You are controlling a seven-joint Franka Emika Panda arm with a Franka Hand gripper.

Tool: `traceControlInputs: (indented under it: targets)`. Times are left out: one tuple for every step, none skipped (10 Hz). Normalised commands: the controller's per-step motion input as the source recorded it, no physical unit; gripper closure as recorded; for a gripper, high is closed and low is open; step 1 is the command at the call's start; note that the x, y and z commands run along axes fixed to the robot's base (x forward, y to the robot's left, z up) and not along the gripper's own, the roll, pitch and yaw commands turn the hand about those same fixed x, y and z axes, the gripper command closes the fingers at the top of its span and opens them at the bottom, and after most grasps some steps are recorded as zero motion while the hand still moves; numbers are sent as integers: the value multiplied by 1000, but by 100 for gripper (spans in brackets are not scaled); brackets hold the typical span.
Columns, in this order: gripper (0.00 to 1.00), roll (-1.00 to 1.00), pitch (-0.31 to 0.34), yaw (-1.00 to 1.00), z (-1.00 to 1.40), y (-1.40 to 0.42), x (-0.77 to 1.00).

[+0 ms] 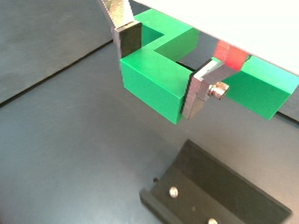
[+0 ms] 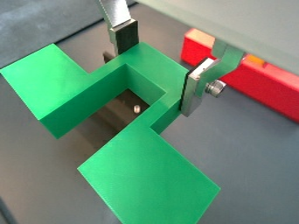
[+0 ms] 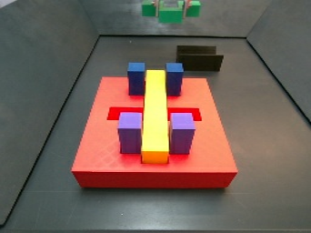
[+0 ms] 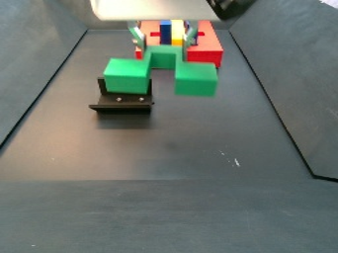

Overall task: Pick up the green object. Move up. Place the green object on the fixture. Regrasp the green object. Move to above the board. Insert the green object.
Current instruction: Place the green object on the fixture.

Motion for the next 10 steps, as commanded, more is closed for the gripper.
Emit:
traceControlInputs:
  targets:
    - [100,-240,29,117,323,-420,391]
    - [100,-297,-63,0,294,-437,229]
    - [100,-414,-34,-57,77,-257,383]
    - [100,-540,-86,-97,0,-166,354]
    - [100,-834,-266,-137,-26,-6,300]
    - [100,-1000,-243,-140,0,0,391]
    - [100,-1000,-149,-151,0,0,466]
    - [100,-1000,-126,-160,0,0,477]
    - [100,-1000,-117,-151,0,0,500]
    - [100,-1000,-9,-114,0,0,571]
